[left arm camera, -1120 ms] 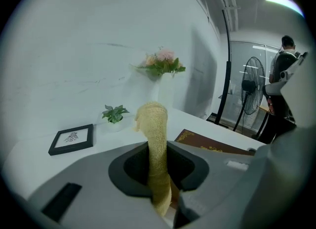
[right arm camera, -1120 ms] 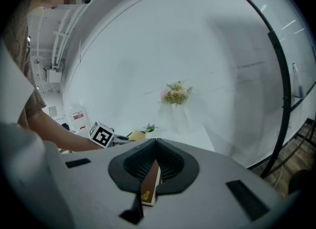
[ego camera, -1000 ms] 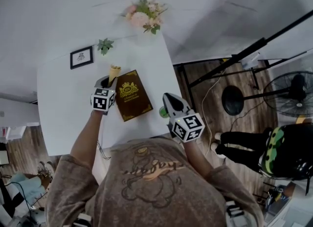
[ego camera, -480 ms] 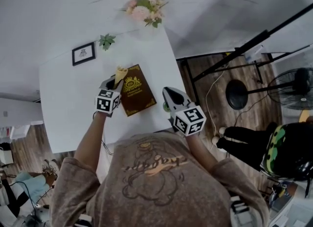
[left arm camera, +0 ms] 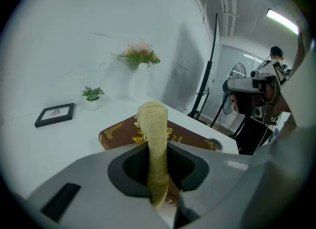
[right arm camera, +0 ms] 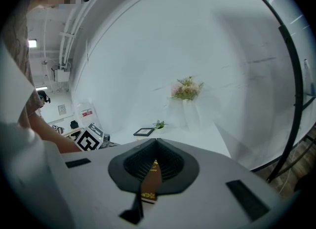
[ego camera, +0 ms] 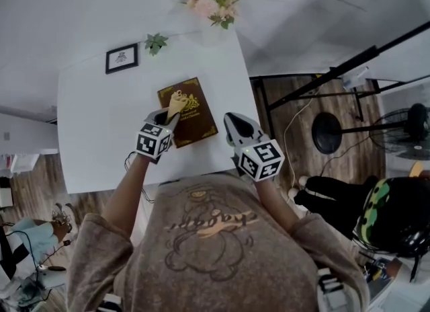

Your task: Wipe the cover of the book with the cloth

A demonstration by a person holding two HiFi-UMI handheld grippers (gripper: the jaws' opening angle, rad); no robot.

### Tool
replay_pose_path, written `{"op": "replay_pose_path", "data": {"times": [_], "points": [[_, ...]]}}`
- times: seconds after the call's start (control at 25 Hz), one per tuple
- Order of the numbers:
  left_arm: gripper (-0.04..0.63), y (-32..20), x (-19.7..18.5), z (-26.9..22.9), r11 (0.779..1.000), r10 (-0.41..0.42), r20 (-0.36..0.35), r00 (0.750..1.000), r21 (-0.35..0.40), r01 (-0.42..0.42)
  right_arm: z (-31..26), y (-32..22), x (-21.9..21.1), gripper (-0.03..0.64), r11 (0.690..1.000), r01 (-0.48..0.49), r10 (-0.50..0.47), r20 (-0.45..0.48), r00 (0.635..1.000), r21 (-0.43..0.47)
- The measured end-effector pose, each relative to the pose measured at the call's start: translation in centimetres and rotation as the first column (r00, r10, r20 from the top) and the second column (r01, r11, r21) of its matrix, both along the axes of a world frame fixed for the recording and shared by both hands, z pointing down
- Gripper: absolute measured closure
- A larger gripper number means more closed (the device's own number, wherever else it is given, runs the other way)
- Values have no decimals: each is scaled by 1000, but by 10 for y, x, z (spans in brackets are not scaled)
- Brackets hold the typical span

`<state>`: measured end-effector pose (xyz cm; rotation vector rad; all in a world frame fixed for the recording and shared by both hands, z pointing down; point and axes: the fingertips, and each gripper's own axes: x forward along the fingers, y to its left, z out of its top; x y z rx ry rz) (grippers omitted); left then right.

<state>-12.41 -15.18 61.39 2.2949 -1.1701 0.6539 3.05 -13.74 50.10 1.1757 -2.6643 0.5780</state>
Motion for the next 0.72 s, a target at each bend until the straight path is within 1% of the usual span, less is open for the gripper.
{"op": "replay_pose_path", "data": {"times": [0.24, 0.52, 0.6, 0.72], "points": [[534, 34, 13, 1, 999, 20, -46, 999, -42, -22, 1, 6, -8, 612, 1000, 22, -22, 3, 1000, -4], [534, 67, 27, -2, 993, 30, -123, 992, -113, -44, 5, 11, -14, 612, 999, 43, -43, 12, 999, -13], [534, 75, 30, -3, 989, 41, -141, 989, -138, -61, 4, 10, -18, 612, 999, 48, -48, 13, 999, -15], [534, 88, 36, -5, 975, 88, -173, 981, -185, -120, 2, 8, -22, 612, 998, 55, -55, 12, 998, -15]]}}
